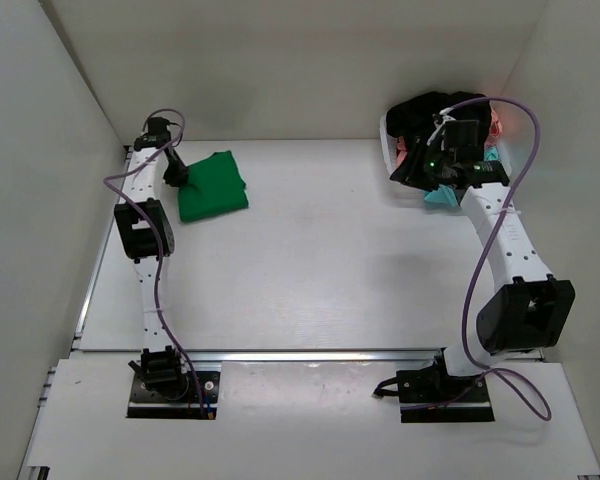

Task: Fold and stack the t-shirts
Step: Put the neatly folded tshirt into the corner of the board with the left arm

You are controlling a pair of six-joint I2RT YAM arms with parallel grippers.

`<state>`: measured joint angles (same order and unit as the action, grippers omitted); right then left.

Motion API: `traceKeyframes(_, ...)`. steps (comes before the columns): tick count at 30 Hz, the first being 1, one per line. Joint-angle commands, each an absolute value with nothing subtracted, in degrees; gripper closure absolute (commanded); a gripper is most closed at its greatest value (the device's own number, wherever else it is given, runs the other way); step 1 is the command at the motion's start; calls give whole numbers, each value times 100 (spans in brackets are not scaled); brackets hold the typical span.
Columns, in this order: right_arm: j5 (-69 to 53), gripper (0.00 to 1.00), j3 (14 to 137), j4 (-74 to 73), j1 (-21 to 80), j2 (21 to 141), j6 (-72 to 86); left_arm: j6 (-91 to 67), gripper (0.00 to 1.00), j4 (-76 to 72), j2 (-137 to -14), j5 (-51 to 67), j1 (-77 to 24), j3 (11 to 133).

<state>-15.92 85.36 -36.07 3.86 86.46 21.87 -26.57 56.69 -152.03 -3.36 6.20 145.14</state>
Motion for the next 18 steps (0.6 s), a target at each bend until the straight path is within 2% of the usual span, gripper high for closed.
traceKeyframes(1, -1459, 69, 9069, -3893, 527, 8815, 2197, -2558, 100, 4854, -15223, -642, 825, 14678)
traceKeyframes(8, -1468, 70, 9983, -4402, 738, 9377, 2294, -2443, 98, 3728, -15284, -800, 1221, 14625)
traceKeyframes(11, -1512, 71, 10300, -4561, 826, 9562, 2285, -2400, 100, 3368, -15345, -765, 1406, 14669)
traceKeyframes(18, -1565, 71, 10731, -4825, 994, 9835, 2347, -1636, 100, 2190, -15451, -782, 1520, 14634)
